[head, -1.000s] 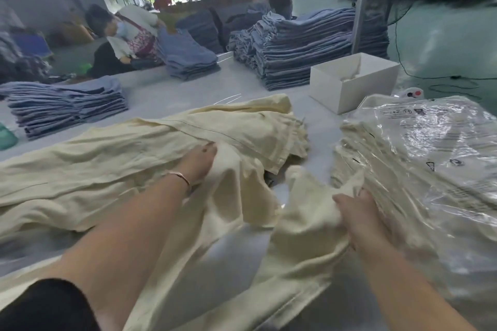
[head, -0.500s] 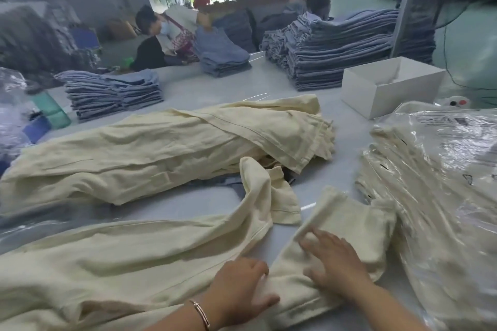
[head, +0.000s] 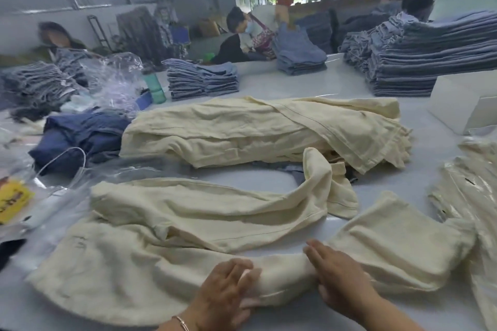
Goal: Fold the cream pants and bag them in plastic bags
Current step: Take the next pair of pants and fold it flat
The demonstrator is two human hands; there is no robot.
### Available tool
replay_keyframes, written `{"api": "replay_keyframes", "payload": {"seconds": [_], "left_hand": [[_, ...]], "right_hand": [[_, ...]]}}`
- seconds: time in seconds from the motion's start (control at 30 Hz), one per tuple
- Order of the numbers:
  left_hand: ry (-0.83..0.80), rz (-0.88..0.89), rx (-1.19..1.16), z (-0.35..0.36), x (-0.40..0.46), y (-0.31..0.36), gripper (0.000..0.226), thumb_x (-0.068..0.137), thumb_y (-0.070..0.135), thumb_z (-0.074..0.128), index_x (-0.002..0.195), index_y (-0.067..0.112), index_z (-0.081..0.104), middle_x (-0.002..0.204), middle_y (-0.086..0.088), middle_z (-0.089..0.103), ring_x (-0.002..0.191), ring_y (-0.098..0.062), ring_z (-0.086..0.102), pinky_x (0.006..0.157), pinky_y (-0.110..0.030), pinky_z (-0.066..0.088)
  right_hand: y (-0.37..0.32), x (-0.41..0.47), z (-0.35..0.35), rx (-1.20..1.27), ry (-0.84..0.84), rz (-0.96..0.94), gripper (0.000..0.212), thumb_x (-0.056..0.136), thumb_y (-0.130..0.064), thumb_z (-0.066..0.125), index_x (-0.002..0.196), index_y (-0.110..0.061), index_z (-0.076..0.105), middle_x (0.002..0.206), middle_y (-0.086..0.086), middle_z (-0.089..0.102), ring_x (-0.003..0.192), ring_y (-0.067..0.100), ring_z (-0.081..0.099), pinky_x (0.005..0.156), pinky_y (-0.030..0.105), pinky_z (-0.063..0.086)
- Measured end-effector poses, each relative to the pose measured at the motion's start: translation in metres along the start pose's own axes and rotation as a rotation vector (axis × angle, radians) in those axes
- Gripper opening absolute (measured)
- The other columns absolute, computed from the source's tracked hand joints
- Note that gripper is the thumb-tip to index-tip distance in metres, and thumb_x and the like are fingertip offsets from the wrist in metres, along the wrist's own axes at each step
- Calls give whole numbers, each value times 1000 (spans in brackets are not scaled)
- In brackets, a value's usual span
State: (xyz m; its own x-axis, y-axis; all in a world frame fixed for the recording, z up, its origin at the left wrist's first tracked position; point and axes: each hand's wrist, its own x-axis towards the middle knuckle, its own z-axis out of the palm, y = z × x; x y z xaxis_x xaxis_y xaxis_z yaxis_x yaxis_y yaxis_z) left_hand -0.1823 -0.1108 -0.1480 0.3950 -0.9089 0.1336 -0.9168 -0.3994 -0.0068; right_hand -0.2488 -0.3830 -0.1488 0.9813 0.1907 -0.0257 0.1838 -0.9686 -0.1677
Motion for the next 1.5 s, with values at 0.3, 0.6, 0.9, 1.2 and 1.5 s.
{"api": "replay_keyframes", "payload": {"seconds": [0.3,0.6,0.9,1.2,1.5], "left_hand": [[-9,-273,-59,-11,-28,-22,61,48,19,74,108,19,66,93,2,72,80,-15,70,64,-19,54],[2,-764,-536,-40,-25,-62,56,93,51,50,48,21,32,39,12,39,43,0,33,53,-28,25],[-29,-505,170,-51,-25,-39,34,73,46,48,83,16,61,76,-7,69,71,-30,67,54,-28,46],[472,-513,169,-56,-36,-38,37,74,47,54,72,11,65,60,-5,63,52,-26,61,40,-25,42],[-529,-487,-318,-22,-45,-32,59,59,67,46,89,18,59,74,8,57,77,-12,55,66,-28,36]], "right_hand": [[-34,12,-3,-311,203,-124,77,19,-36,82,91,-11,75,80,5,68,67,22,67,72,39,59],[33,13,-51,-182,-71,568,29,91,-18,38,105,-20,63,113,2,65,102,20,62,74,27,42],[67,7,-107,43,512,645,16,75,-5,48,68,-16,56,85,18,65,77,33,56,66,33,40],[40,-24,-88,-7,1223,531,17,68,-1,47,74,0,63,87,25,59,83,44,52,73,43,34],[48,-48,-32,68,-511,585,12,76,-21,58,67,-28,59,92,-4,70,93,13,66,70,19,44]]}}
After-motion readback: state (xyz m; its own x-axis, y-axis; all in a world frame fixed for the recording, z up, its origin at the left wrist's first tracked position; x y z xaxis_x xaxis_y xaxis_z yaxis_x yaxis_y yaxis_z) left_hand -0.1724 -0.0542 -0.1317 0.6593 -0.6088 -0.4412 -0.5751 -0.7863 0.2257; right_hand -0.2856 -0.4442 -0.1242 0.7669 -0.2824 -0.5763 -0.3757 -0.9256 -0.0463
